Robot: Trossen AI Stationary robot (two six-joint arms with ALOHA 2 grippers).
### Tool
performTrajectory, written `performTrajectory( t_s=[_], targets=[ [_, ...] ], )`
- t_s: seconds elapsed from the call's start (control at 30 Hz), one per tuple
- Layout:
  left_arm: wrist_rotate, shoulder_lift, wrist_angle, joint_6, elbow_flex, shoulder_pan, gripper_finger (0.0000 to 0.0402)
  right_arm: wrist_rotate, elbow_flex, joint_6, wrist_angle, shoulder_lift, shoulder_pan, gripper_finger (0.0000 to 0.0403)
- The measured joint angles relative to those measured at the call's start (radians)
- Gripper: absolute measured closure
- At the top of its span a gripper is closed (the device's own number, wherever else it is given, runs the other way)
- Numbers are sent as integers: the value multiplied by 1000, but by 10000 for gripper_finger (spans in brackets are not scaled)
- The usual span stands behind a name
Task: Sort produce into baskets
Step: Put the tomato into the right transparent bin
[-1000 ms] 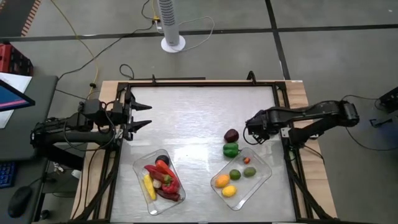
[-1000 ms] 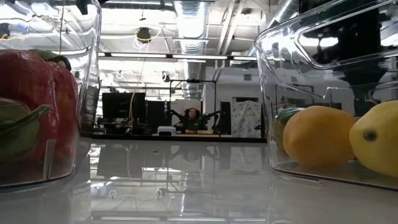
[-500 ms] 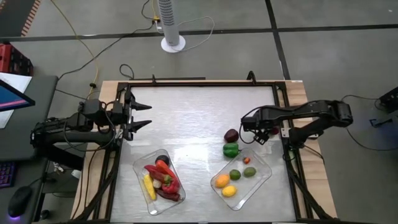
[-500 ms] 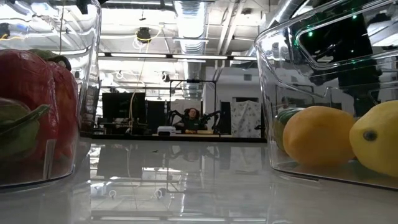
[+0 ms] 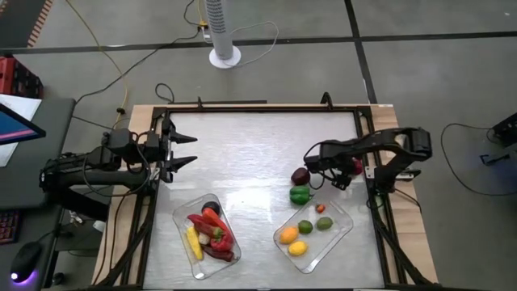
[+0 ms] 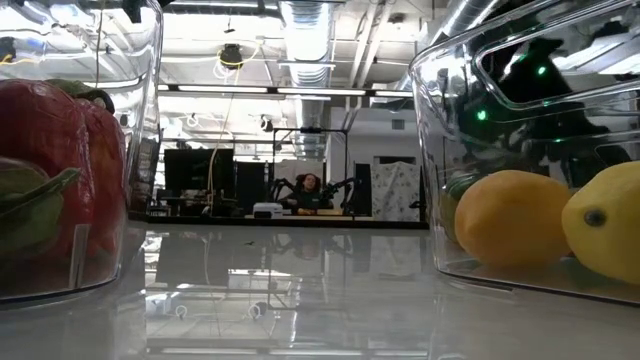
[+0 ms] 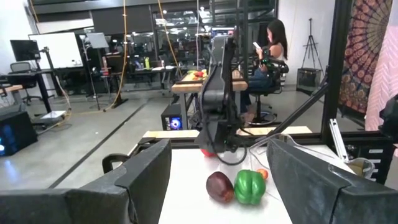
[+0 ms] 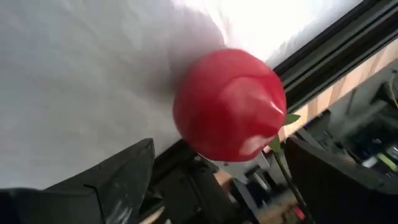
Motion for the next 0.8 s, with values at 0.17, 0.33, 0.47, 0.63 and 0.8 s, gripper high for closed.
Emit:
performTrajectory(
  t_s=[0.17, 0.33, 0.47, 0.63, 0.8],
  targets=[
    [0, 0, -4, 0, 0, 0, 150, 4, 0, -81, 10, 94, -50, 17],
    [0, 0, -5, 0, 0, 0, 150, 8, 0, -139, 25, 171, -88, 28],
    [0, 0, -6, 0, 0, 0, 150, 10, 0, -157, 27, 188, -105, 52],
    [0, 0, -6, 0, 0, 0, 150, 14, 1, -162, 42, 188, -112, 90],
    [0, 0, -6, 0, 0, 0, 150, 14, 0, -159, 38, 188, -97, 97]
  ],
)
